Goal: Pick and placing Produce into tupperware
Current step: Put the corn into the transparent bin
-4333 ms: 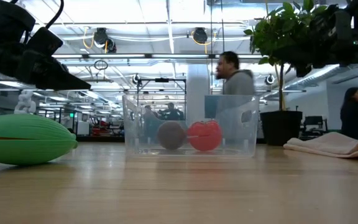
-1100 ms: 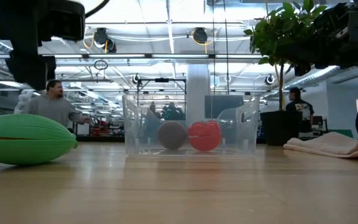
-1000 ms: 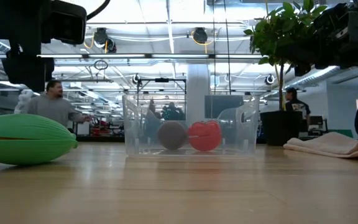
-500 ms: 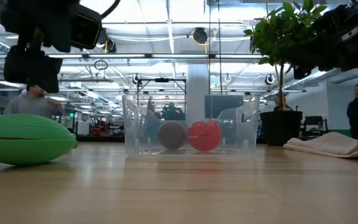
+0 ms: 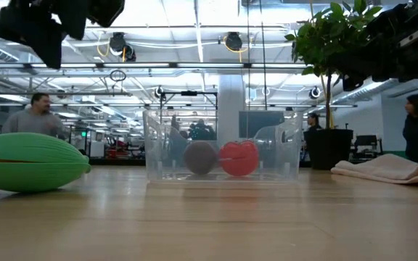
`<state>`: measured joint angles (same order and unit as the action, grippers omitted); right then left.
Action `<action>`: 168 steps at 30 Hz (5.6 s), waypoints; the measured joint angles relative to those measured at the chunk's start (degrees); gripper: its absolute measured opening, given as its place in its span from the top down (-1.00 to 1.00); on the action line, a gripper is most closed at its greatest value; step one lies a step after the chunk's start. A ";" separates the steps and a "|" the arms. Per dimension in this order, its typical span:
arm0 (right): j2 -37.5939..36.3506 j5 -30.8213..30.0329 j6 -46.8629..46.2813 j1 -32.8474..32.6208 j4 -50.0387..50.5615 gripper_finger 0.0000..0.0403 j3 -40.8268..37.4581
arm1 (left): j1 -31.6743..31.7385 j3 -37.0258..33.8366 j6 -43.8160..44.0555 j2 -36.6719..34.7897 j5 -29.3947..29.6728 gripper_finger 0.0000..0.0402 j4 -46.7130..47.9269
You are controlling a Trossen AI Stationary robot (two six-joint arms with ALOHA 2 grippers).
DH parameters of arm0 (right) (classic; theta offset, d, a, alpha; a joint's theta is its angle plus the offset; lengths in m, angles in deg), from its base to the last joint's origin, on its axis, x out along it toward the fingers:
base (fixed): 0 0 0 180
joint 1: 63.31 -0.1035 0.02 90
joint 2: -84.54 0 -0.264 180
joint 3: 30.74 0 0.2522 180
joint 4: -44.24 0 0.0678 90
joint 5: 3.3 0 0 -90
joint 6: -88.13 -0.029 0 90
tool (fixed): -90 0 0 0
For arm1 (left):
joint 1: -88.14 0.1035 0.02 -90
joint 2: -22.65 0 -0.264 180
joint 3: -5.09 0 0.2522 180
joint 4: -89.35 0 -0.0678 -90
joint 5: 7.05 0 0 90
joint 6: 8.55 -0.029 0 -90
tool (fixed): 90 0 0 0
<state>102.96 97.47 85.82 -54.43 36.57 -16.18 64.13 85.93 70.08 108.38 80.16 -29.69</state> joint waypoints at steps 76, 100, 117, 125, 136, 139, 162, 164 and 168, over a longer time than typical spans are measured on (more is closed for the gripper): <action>0.17 0.11 1.40 0.00 0.31 1.00 0.02 | 0.26 3.90 -0.12 22.92 -8.56 -0.70 -2.13; 0.17 0.10 1.29 0.00 0.29 1.00 0.01 | 0.72 3.97 -4.80 24.43 -8.75 0.09 -2.10; 0.19 0.08 0.81 0.00 -0.15 1.00 0.01 | 3.25 3.90 -22.38 11.66 5.05 0.08 0.32; 0.17 0.08 -0.02 0.00 -1.32 1.00 0.06 | 3.26 3.90 -40.92 -0.94 19.49 -0.01 -7.09; 0.20 0.08 -4.14 0.00 -3.40 1.00 0.07 | 2.51 3.90 -64.14 -12.64 21.42 0.04 -7.12; 0.20 0.08 -5.16 0.00 -3.99 1.00 0.04 | 2.49 3.90 -69.72 -13.99 23.13 -0.01 -7.74; 0.17 0.06 -4.11 0.00 -8.76 1.00 0.04 | 4.46 3.92 -88.12 -31.06 24.29 0.04 -9.78; 0.17 0.06 -4.11 0.00 -8.76 1.00 0.04 | 4.46 3.84 -88.75 -32.40 24.93 0.01 -8.71; 0.17 0.06 -4.11 0.00 -8.74 1.00 0.04 | 4.46 2.25 -91.29 -35.35 25.16 -0.03 -8.78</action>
<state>103.13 97.53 81.71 -54.43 27.83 -16.14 68.58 88.18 -21.20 73.03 105.31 -38.47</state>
